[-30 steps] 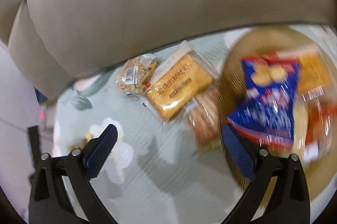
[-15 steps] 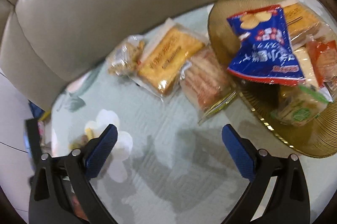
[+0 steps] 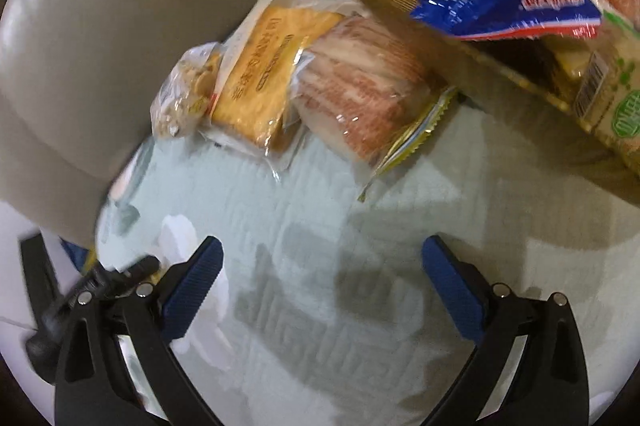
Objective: Organize snacks
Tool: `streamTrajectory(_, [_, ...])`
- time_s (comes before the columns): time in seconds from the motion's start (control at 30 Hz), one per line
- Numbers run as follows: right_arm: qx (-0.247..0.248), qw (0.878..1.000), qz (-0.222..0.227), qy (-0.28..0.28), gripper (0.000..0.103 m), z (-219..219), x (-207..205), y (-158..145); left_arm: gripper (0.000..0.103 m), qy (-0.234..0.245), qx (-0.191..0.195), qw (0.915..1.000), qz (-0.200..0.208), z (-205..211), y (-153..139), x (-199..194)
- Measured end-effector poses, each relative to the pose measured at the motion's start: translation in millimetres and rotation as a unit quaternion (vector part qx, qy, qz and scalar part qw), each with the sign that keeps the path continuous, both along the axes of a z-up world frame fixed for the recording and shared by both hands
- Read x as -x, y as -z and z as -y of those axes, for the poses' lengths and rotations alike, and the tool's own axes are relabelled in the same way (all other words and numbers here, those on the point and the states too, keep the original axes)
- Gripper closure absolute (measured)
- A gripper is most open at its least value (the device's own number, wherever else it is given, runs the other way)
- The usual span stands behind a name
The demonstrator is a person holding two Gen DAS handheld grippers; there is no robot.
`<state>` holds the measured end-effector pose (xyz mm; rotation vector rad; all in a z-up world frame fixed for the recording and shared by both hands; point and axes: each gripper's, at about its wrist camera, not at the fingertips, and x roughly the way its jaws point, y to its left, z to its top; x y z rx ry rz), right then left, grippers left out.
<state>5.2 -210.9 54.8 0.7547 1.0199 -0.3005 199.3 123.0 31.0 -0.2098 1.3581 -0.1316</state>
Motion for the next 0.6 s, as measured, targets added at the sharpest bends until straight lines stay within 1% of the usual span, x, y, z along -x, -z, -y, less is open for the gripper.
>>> streamTrajectory(0.07, [0.033,0.999,0.001,-0.011,0.005,-9.3,1.4,0.2,0.004,-0.003,0.006,1.0000,-0.002,0.3,0.9,5.8])
streamTrajectory(0.1, [0.046,0.999,-0.004,-0.016,0.005,-13.1,0.5,0.4,0.004,-0.005,0.007,1.0000,-0.003,8.6,0.7,3.9])
streamTrajectory(0.2, [0.066,0.997,-0.019,-0.030,0.005,-17.7,-2.7,1.6,0.003,-0.005,0.006,1.0000,-0.003,9.4,4.9,4.1])
streamTrajectory(0.37, [0.069,0.997,-0.019,-0.029,0.005,-20.1,-3.9,3.2,0.003,0.007,-0.018,0.9998,-0.001,17.0,6.1,4.8])
streamTrajectory(0.6, [0.088,0.995,-0.028,-0.035,0.005,-34.1,-14.6,6.1,0.003,0.010,-0.026,0.9996,-0.002,18.8,4.9,4.6])
